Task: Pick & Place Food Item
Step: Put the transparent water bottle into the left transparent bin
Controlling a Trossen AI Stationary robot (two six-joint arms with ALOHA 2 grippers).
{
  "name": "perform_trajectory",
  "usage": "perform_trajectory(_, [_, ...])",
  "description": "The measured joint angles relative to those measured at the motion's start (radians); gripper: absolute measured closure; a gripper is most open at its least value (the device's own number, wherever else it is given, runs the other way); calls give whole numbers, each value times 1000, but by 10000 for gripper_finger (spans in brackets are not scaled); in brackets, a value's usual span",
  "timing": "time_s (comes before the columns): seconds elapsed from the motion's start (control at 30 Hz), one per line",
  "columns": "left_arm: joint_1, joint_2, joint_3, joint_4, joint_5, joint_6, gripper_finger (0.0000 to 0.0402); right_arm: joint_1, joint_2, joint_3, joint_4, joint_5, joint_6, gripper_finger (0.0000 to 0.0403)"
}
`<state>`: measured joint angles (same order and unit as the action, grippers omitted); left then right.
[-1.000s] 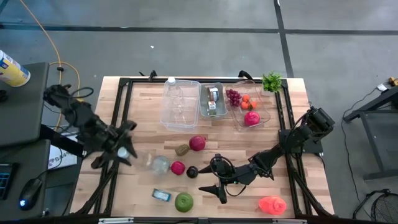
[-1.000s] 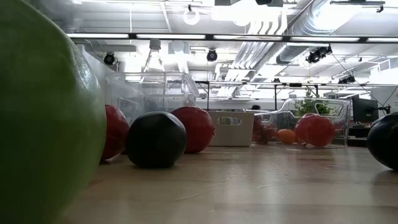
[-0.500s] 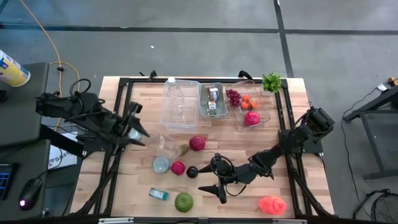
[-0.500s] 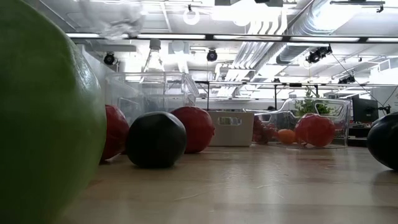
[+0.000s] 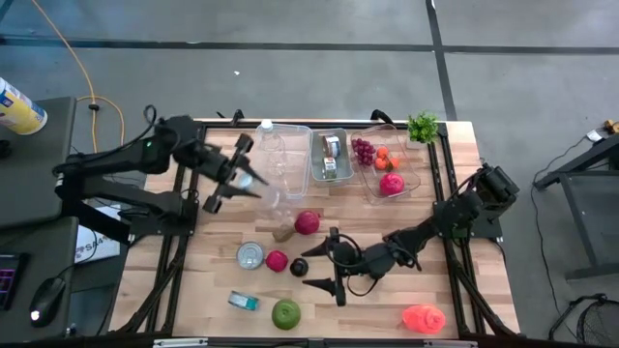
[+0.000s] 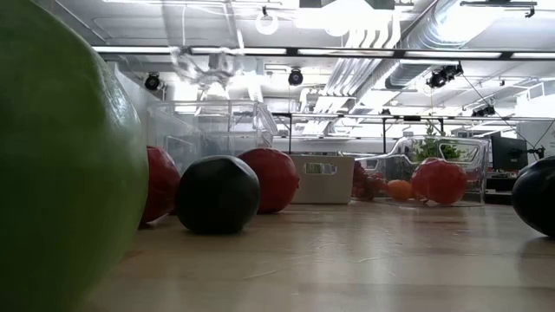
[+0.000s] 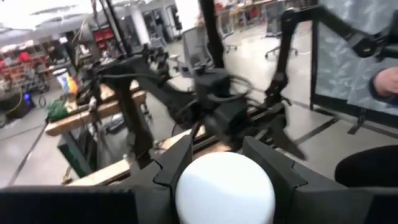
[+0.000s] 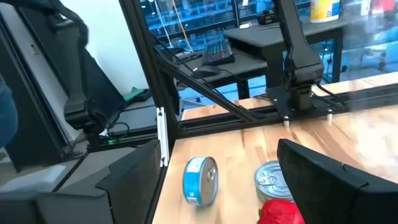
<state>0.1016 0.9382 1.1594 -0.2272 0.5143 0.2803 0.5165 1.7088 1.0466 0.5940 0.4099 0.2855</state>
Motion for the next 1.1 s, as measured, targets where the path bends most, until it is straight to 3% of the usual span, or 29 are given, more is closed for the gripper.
perform_trajectory(0.2, [117, 97, 95, 3, 153, -25, 273, -17, 0, 0, -16, -1, -3, 92])
perform_trajectory(0.4, [187, 154, 191, -32, 212, 0, 273, -38, 0, 0, -33, -1, -2, 92])
perform_trajectory(0.57, [245, 179, 252, -182, 201, 98, 273, -48, 0, 0, -18, -1, -13, 92])
perform_trajectory(0.8, [345, 206, 262, -251, 182, 150, 273, -48, 0, 0, -14, -3, -144, 92])
perform_trajectory(1.1, [472, 253, 262, -381, 191, 173, 273, -58, 0, 0, -14, -97, -185, 92])
